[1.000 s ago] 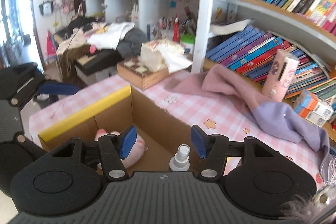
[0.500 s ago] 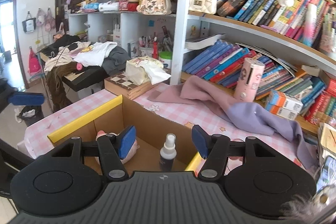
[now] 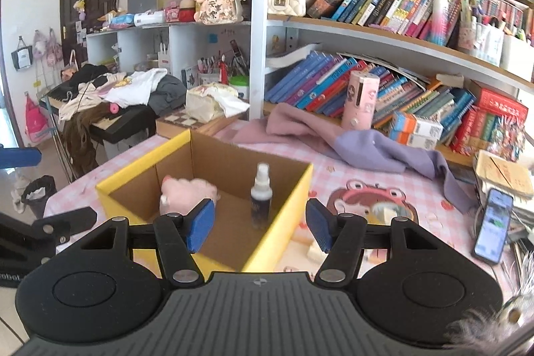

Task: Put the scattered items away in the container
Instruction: 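Withdraw both open tools from the yellow box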

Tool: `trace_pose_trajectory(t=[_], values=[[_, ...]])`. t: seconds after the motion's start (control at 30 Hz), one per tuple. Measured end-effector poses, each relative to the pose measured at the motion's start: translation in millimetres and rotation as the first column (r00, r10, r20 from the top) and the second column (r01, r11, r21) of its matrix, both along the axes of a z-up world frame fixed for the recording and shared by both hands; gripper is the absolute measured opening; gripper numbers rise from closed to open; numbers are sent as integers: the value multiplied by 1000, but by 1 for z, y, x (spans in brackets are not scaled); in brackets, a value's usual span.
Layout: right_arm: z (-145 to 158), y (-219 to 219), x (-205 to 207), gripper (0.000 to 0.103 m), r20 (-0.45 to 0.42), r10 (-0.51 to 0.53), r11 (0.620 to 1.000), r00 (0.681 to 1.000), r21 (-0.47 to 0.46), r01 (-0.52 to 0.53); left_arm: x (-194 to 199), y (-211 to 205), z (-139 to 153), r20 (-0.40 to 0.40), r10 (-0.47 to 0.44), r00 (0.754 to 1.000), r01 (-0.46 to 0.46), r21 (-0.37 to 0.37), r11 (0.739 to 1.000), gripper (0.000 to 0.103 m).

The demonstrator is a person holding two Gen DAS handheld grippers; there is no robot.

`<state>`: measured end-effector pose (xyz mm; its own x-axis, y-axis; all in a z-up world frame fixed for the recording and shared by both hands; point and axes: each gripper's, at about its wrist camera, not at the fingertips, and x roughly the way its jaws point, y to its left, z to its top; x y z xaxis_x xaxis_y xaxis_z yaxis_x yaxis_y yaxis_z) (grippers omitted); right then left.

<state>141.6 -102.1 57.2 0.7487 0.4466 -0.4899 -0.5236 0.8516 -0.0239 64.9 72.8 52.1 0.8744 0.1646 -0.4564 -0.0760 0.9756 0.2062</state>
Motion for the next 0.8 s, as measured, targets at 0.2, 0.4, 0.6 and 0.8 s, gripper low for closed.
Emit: trace_pose_trajectory(t=[0.2, 0.4, 0.6, 0.8], values=[[-14, -9, -30, 60, -10, -27, 1000, 1000, -9, 27, -20, -4, -12, -29, 12, 1000, -13, -23, 1000, 100], [-33, -16, -55, 62, -22, -62, 998, 998, -32, 61, -41, -4, -28, -60, 41, 997, -44, -55, 997, 100], [-52, -21, -76, 65, -50, -116, 993, 992, -36, 115, -56, -9, -42, -90, 43, 995, -49, -55, 997, 100], [-62, -17, -87, 67, -82, -101, 993, 991, -71, 95, -64, -14, -54, -128, 32, 991, -39, -57, 998, 100]])
